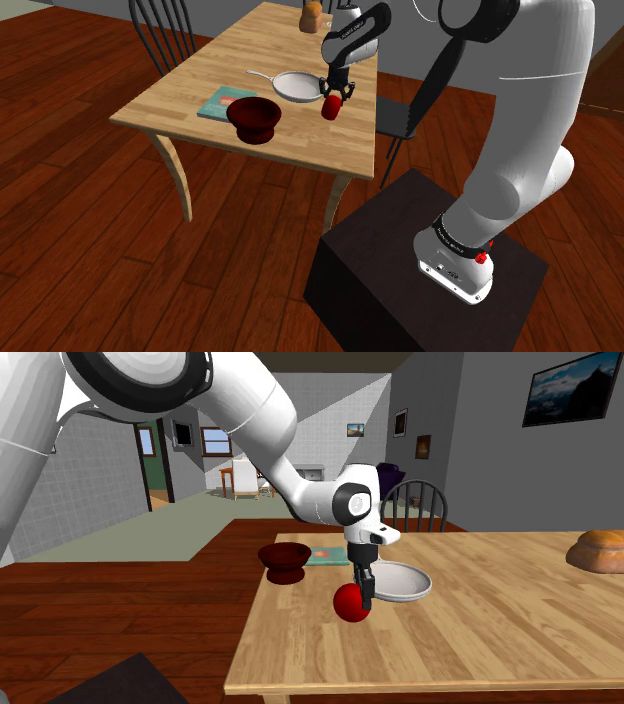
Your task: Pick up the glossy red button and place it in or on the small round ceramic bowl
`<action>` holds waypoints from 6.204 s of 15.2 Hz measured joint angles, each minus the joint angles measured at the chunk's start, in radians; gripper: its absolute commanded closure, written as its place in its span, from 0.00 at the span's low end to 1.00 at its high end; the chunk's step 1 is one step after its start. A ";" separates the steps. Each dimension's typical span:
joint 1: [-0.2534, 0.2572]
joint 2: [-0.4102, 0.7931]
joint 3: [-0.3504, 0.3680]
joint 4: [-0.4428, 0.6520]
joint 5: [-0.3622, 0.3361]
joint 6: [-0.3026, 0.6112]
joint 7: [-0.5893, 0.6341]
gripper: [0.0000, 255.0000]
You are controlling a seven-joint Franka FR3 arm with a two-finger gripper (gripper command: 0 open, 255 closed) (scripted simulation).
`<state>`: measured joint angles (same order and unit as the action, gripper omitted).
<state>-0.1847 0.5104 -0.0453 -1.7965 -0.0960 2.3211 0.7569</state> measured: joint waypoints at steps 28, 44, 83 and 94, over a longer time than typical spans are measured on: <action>0.002 -0.134 0.002 0.075 0.007 -0.211 -0.019 1.00; 0.046 -0.179 0.024 0.186 0.004 -0.372 0.032 1.00; 0.360 0.163 0.131 0.551 -0.053 -0.434 0.450 1.00; 0.361 0.162 0.131 0.561 -0.053 -0.447 0.449 0.00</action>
<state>0.1760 0.6724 0.0857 -1.2354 -0.1490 1.8744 1.2062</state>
